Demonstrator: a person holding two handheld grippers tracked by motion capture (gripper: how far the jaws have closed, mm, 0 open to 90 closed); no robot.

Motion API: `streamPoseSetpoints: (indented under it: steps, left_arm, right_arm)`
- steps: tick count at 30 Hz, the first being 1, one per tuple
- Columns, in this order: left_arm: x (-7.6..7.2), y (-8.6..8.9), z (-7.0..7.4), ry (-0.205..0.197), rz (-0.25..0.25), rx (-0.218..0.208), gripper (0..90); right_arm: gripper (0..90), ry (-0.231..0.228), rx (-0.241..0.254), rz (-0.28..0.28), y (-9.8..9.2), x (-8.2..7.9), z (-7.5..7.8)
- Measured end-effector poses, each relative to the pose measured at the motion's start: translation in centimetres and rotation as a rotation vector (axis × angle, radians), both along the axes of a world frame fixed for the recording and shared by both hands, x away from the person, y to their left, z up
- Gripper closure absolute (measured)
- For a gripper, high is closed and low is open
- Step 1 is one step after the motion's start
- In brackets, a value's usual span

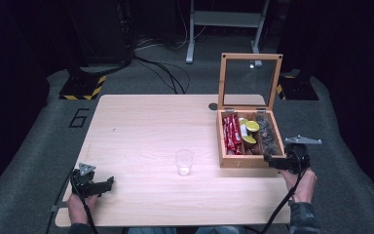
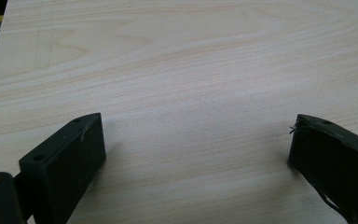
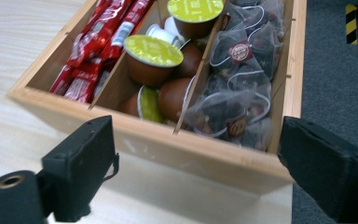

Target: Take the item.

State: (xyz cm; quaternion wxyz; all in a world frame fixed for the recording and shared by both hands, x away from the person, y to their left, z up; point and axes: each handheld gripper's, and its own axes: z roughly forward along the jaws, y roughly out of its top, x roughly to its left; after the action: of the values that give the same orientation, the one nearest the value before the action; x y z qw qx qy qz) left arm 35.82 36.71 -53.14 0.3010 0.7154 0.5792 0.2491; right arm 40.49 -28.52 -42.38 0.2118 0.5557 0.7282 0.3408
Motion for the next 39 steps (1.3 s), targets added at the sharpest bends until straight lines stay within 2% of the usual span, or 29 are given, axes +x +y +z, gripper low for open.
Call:
streamPoseSetpoints:
  steps: [1,3,7,11,16,19,20,27,28,35,39]
  left_arm:
    - [0.0,0.0,0.0,0.000,0.000,0.000,3.6]
    - [0.0,0.0,0.0,0.000,0.000,0.000,3.5]
    - [0.0,0.0,0.0,0.000,0.000,0.000,3.6]
    - [0.0,0.0,0.0,0.000,-0.001,-0.001,3.6]
    - [0.0,0.0,0.0,0.000,-0.001,-0.001,3.6]
    - [0.0,0.0,0.0,0.000,0.000,0.000,3.6]
    - [0.0,0.0,0.0,0.000,-0.001,-0.001,3.6]
    - [0.0,0.0,0.0,0.000,-0.001,-0.001,3.6]
    - [0.0,0.0,0.0,0.000,0.000,0.000,3.6]
    - [0.0,0.0,0.0,0.000,0.000,0.000,3.7]
    - [0.0,0.0,0.0,0.000,0.000,0.000,3.6]
  right_arm:
    - [17.8,0.016,0.000,-0.008,0.0,0.9,-0.1]
    - [20.6,0.023,0.005,-0.011,0.0,1.2,-0.1]
    - [34.9,0.052,0.014,-0.034,-0.4,2.8,-0.6]
    - [45.4,0.093,0.022,-0.054,-0.5,3.7,-0.9]
    - [59.2,0.147,-0.013,-0.065,-0.4,4.6,-1.6]
    - [64.4,0.167,-0.013,-0.070,-0.3,4.8,-1.9]
    - [69.7,0.188,-0.002,-0.078,-0.4,4.9,-2.1]
    - [78.2,0.178,-0.008,-0.083,-0.4,4.9,-2.3]
    - [81.1,0.166,-0.010,-0.082,-0.4,4.8,-2.3]
    - [85.0,0.101,-0.024,-0.081,-0.3,4.3,-1.8]
    - [85.4,0.085,-0.018,-0.093,-0.2,3.9,-1.3]
